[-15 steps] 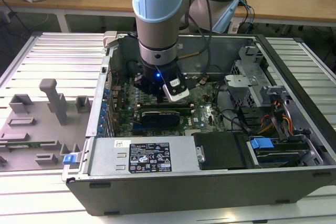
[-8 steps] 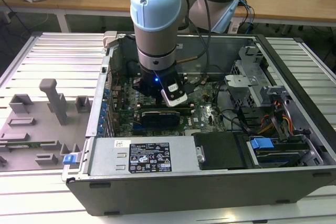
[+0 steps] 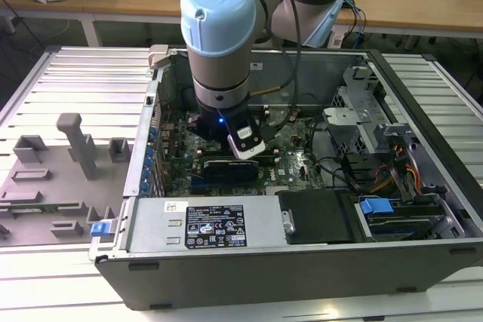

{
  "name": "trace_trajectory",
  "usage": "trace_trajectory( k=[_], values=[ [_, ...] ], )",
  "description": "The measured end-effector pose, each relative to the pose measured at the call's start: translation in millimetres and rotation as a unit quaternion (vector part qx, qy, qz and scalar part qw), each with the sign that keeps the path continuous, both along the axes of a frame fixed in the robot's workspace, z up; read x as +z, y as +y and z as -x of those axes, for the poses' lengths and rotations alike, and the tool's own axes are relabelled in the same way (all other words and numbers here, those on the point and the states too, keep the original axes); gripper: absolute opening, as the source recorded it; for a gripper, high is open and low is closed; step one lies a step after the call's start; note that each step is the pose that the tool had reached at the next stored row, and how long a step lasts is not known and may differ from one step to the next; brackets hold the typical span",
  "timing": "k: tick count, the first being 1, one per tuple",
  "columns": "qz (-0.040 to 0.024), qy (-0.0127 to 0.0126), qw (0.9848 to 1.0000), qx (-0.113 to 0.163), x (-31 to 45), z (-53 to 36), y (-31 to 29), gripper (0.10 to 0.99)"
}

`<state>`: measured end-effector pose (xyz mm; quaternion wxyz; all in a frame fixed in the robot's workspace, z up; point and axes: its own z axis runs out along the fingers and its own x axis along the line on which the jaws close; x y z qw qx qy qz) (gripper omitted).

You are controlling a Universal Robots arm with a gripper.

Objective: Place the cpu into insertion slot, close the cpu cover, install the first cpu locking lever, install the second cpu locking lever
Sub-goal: 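Install the second cpu locking lever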

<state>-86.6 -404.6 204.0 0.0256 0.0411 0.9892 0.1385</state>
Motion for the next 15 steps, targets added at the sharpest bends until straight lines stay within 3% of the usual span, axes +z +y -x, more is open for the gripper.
trace_trajectory(
  k=[4,10,15],
  values=[
    [-0.0018,0.0001,1.0,0.0,-4.8,4.1,0.6,0.106],
    [-0.0079,-0.0001,1.0,0.0,-7.4,5.9,6.9,0.106],
    [-0.0078,0.0,1.0,0.0,-8.2,8.4,8.3,0.106]
  ],
)
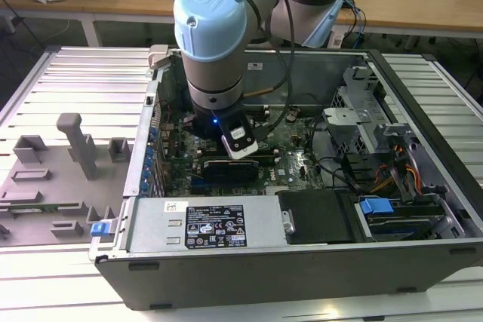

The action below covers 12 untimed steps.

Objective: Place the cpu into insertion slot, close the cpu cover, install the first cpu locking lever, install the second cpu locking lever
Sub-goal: 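Install the second cpu locking lever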

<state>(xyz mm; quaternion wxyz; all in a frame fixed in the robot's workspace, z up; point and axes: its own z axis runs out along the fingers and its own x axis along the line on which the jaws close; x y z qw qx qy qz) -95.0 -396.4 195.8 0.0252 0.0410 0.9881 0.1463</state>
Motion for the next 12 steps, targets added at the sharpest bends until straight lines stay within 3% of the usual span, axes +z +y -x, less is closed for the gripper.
trace_trajectory(
  k=[5,8,12],
  values=[
    [0.0011,-0.0001,1.0,0.0,4.6,0.0,0.2,0.106],
    [0.0046,-0.0001,1.0,0.0,18.9,0.0,0.1,0.106],
    [0.0113,-0.0001,0.9999,0.0,30.8,0.0,0.2,0.106]
  ],
)
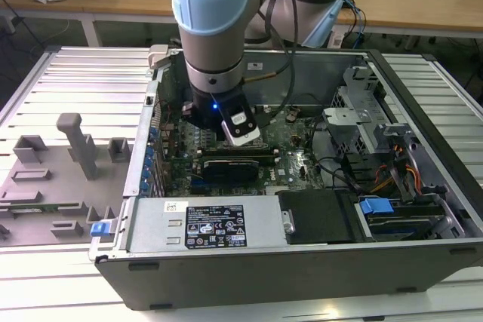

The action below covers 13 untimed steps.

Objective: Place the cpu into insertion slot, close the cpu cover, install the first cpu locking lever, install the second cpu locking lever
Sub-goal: 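Install the second cpu locking lever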

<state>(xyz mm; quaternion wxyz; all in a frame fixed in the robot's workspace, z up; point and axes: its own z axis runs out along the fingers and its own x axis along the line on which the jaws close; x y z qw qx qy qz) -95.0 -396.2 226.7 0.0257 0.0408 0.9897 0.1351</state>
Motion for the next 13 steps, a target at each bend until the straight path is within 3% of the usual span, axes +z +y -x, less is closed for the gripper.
trace_trajectory(
  k=[4,5,10,13],
  values=[
    [0.0286,0.0007,0.9996,-0.004,5.4,-1.3,0.0,0.106],
    [0.0313,0.0008,0.9995,-0.005,5.4,-1.9,0.0,0.106],
    [0.0315,0.0009,0.9995,-0.005,5.4,-4.4,0.1,0.106],
    [0.0315,0.0012,0.9995,-0.005,5.5,-17.8,0.0,0.106]
  ],
)
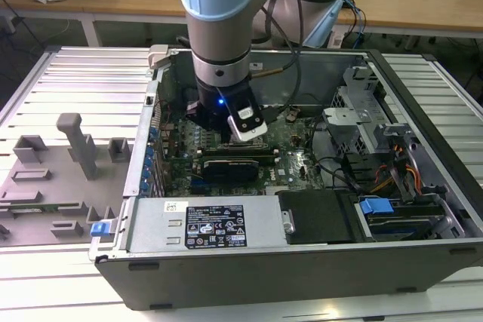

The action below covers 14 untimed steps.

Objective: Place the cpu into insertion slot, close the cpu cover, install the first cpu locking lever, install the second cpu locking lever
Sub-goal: 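Install the second cpu locking lever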

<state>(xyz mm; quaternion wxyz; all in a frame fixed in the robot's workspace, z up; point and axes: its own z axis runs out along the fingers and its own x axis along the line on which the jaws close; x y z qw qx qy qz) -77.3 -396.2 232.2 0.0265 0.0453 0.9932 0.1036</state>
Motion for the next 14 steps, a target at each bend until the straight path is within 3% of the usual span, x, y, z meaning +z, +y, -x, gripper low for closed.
trace_trajectory(
  k=[1,3,7,9,11,14],
  values=[
    [0.0,0.0006,1.0,0.0,0.0,-8.9,0.0,0.106],
    [0.0008,0.0013,1.0,0.0,-0.1,-18.6,1.0,0.106],
    [0.0074,0.0033,1.0,0.0,0.0,-27.1,10.3,0.106],
    [0.0156,0.0055,0.9999,0.0,-0.1,-29.5,16.6,0.106],
    [0.0308,0.0089,0.9995,0.0,0.0,-30.7,25.7,0.106],
    [0.0405,0.0097,0.9991,0.0,0.0,-31.0,36.7,0.106]
  ],
)
